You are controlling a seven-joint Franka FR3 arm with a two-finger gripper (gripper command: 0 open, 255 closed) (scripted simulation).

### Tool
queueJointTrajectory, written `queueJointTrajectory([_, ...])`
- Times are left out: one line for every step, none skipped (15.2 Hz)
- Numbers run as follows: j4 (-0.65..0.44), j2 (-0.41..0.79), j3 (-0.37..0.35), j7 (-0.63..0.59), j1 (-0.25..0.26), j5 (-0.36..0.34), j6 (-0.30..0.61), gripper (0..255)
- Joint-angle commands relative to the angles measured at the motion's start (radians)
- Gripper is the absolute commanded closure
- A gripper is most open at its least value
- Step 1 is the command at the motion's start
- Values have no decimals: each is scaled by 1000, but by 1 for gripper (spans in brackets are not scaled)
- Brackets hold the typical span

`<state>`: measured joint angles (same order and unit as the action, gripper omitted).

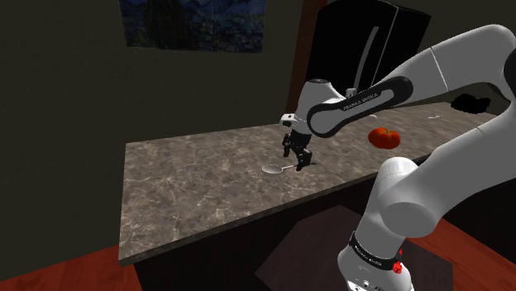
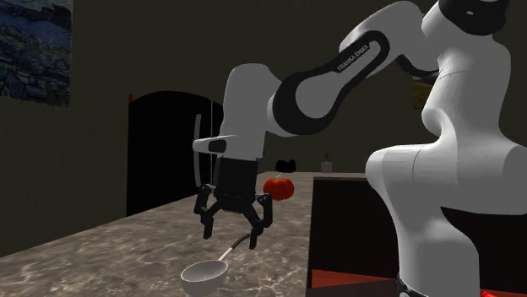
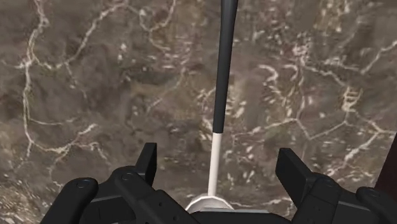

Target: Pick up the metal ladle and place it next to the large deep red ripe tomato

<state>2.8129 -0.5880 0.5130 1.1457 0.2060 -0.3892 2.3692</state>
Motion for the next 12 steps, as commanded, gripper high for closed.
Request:
queueJointTrajectory([14, 28, 12, 1, 2, -6, 43, 0])
queueJointTrajectory([18, 44, 18, 1, 4, -8, 63, 0])
queueJointTrajectory([20, 53, 21, 2, 5, -8, 74, 0])
queueJointTrajectory([21, 53, 21, 2, 5, -8, 74, 0])
queueJointTrajectory([21, 53, 21, 2, 5, -8, 74, 0])
queueJointTrajectory([20, 53, 21, 2, 5, -8, 74, 0])
queueJointTrajectory([20, 53, 21, 2, 5, -8, 74, 0])
queueJointTrajectory([20, 53, 21, 2, 5, -8, 74, 0])
queueJointTrajectory([20, 53, 21, 2, 5, -8, 74, 0])
queueJointTrajectory([20, 53, 21, 2, 5, -8, 74, 0])
queueJointTrajectory([20, 53, 21, 2, 5, -8, 74, 255])
queueJointTrajectory([20, 53, 21, 2, 5, -8, 74, 255])
